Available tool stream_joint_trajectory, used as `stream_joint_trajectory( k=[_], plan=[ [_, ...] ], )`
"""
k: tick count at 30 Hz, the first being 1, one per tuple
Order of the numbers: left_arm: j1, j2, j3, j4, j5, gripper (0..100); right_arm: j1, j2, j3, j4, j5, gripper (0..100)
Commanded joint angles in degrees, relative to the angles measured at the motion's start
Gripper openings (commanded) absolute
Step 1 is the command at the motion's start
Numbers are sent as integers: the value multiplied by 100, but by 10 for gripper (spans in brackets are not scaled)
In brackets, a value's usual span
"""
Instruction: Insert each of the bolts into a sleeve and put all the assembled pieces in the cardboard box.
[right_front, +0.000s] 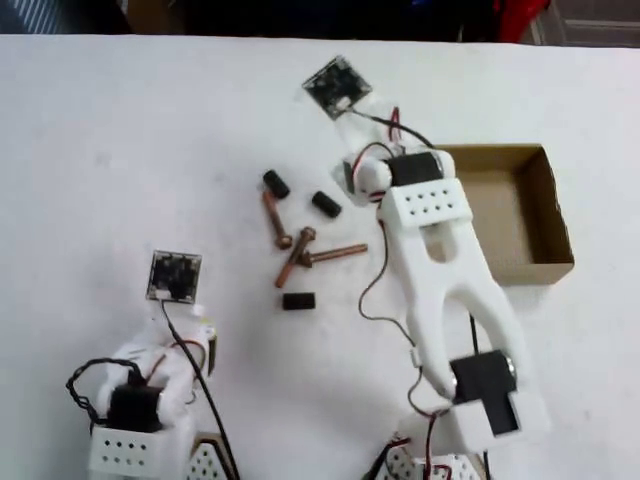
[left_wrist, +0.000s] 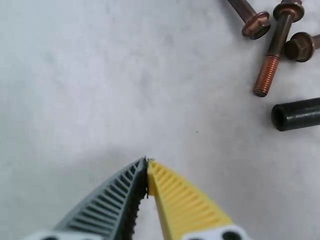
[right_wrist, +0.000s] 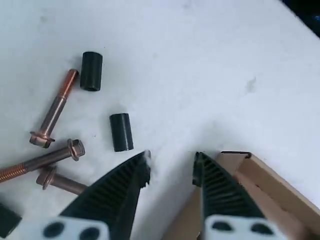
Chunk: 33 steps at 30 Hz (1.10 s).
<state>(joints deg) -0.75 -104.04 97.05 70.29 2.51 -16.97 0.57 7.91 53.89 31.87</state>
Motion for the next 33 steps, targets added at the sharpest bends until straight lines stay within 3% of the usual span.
stream_joint_trajectory(
  k=[1,7,18,27,33],
  plan=[
    [-40,-31,-9,-79,-26,23,-75,374,-290,-303,325,171],
    [-40,-31,-9,-79,-26,23,-101,1165,-290,-1103,378,117],
    [-40,-31,-9,0,-26,23,-523,1921,-448,-1279,932,116],
    [-40,-31,-9,0,-26,23,-532,2862,-1468,-919,949,116],
    [-40,-31,-9,0,-26,23,-514,3292,-2119,-145,949,115]
  ],
)
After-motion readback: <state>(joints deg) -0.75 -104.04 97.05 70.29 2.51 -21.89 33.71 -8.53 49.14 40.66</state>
